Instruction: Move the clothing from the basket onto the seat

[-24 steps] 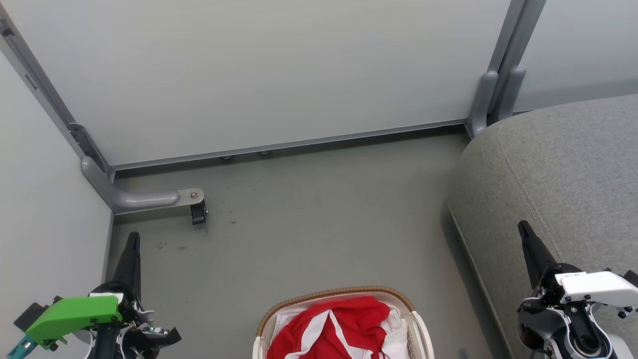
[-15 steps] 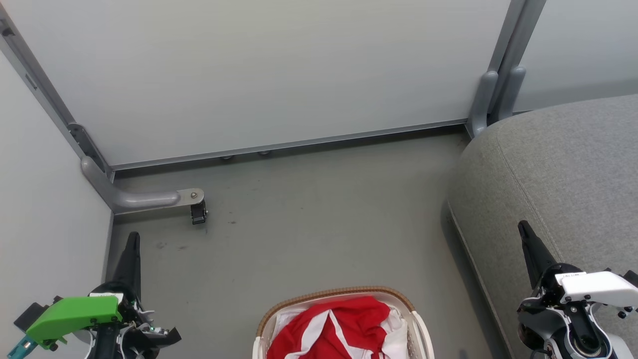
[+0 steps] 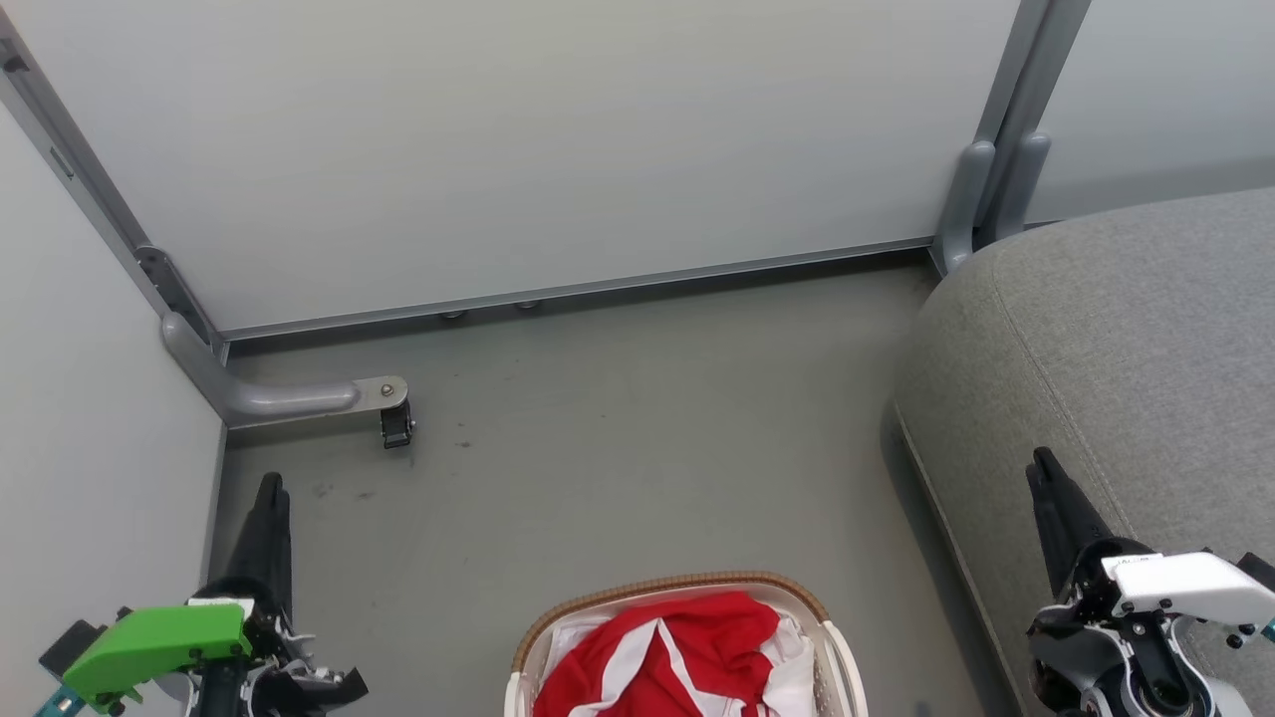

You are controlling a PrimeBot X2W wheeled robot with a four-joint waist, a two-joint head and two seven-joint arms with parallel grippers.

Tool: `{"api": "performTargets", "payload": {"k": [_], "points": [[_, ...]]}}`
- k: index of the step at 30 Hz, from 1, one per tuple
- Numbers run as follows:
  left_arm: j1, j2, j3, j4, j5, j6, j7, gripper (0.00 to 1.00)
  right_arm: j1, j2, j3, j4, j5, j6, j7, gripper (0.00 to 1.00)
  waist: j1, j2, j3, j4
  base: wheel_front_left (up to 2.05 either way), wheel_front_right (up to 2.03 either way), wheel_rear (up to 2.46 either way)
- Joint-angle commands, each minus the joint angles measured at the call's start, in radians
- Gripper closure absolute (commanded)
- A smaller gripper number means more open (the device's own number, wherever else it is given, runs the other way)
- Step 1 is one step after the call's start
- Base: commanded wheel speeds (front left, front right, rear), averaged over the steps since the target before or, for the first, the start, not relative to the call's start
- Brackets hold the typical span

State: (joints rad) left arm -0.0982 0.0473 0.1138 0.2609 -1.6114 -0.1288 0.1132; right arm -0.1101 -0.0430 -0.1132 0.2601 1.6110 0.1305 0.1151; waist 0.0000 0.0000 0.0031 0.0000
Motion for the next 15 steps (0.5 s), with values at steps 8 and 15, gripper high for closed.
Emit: {"api": "performTargets", "payload": {"k": [8, 15], "points": [[0.036, -0.005, -0.032, 0.015, 0.014, 0.000, -0.029, 0.00, 0.022, 0.009, 0.024, 0.026, -0.012, 0.000, -0.029, 0.00, 0.0000, 0.0000, 0.001, 0.000, 0.00, 0.00, 0.00], [0.047, -0.004, -0.060, -0.001, 0.041, 0.000, -0.062, 0.00, 0.026, 0.007, 0.036, 0.021, -0.055, 0.000, -0.063, 0.00, 0.0000, 0.0000, 0.002, 0.000, 0.00, 0.00, 0.00]]}}
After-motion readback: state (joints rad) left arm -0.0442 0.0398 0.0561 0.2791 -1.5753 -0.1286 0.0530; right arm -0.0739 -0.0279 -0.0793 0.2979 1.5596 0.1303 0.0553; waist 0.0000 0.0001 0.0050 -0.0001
